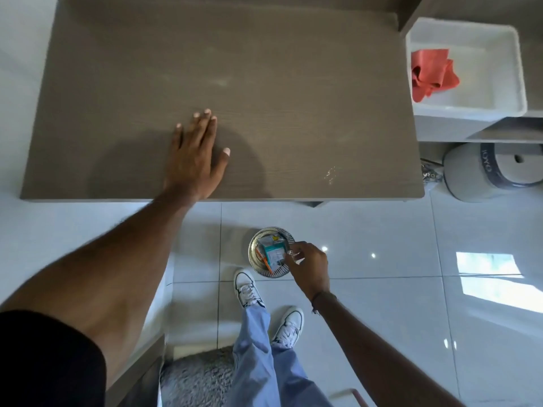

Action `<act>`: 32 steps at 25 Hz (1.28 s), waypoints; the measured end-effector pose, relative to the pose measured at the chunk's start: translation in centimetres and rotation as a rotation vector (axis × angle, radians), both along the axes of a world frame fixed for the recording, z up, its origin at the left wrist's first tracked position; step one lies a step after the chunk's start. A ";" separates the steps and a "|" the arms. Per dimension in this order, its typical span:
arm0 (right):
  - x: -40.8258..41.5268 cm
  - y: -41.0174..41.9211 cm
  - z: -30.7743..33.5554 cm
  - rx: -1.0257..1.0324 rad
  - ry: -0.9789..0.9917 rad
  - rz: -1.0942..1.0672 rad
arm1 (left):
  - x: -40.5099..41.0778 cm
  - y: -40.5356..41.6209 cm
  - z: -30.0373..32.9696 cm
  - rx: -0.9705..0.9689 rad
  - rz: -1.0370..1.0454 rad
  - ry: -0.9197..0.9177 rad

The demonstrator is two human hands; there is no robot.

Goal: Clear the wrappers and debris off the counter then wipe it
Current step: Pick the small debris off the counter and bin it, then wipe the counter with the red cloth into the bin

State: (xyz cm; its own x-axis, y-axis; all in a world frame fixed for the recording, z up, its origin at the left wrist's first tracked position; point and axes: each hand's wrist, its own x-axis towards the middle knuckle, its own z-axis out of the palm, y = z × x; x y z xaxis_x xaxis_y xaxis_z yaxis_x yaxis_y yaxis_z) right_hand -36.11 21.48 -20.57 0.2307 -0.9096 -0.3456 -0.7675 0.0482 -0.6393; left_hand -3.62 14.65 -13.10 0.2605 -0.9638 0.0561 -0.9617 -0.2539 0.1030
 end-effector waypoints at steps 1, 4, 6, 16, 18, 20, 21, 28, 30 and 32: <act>-0.2 -0.1 -0.2 0.014 0.032 0.009 | 0.0 0.0 -0.1 -0.004 -0.001 0.001; -1.5 -0.6 0.7 -0.003 0.049 0.009 | 0.1 0.0 -0.3 -0.008 -0.001 -0.007; -2.3 -1.5 2.6 -0.052 0.040 -0.009 | 0.0 0.1 -0.2 0.011 0.002 -0.010; -1.7 -14.5 17.5 -0.373 -0.189 -0.294 | -6.7 -7.4 7.7 0.147 0.135 0.402; -3.0 -18.7 19.5 -0.357 -0.185 -0.369 | -9.8 -11.2 9.1 0.076 0.113 0.598; -4.9 -23.0 20.5 -0.302 -0.200 -0.435 | -13.3 -15.2 10.3 0.057 0.107 0.726; -6.0 -25.3 20.6 -0.278 -0.210 -0.477 | -15.1 -17.4 10.7 0.057 0.103 0.777; -12.9 -40.9 17.9 -0.107 -0.098 -0.517 | -26.1 -31.5 10.9 0.115 -0.127 0.705; -14.1 -44.9 16.4 -0.044 -0.053 -0.485 | -28.1 -35.3 9.9 0.136 -0.212 0.515; -14.9 -48.5 15.0 0.000 0.007 -0.442 | -29.4 -38.8 9.1 0.185 -0.306 0.328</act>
